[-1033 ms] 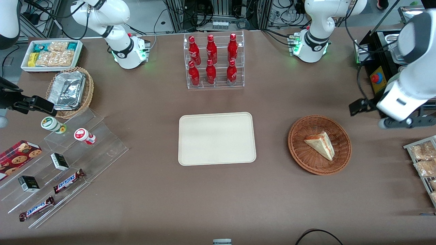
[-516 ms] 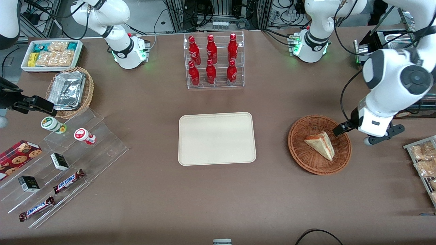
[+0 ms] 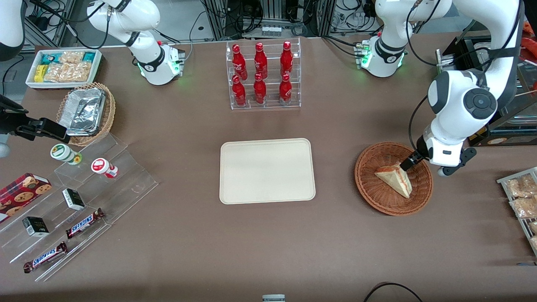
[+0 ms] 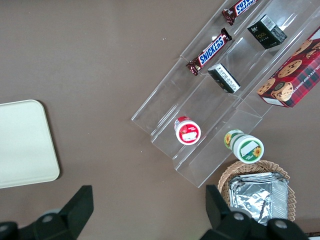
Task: Place sandwich from basket to tray
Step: 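Lower the left gripper and close it on the wrapped sandwich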
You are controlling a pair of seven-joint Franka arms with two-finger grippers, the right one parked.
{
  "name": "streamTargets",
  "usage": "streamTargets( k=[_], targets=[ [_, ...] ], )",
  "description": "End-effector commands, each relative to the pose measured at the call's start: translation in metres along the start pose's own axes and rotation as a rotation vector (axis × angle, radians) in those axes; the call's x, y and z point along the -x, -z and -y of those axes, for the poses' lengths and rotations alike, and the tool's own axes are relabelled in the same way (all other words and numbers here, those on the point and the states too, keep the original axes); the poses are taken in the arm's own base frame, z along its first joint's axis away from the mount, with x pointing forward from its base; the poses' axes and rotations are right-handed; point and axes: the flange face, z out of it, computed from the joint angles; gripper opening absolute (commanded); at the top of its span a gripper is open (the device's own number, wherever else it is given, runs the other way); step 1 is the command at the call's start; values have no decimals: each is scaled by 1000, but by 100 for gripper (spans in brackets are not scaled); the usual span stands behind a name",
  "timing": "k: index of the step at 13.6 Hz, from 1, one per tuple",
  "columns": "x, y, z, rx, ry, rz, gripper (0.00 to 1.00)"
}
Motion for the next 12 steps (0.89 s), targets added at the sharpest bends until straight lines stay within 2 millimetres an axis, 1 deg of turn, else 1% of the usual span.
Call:
streamTargets(
  k=[1, 4, 6, 9, 12],
  targets=[
    [5, -15, -3, 9, 58, -11, 100],
    [3, -35, -9, 29, 129, -24, 100],
    [10, -46, -21, 43, 155, -26, 100],
    [13, -63, -20, 28, 153, -12, 100],
    [23, -81, -14, 43, 143, -26, 100]
  ],
)
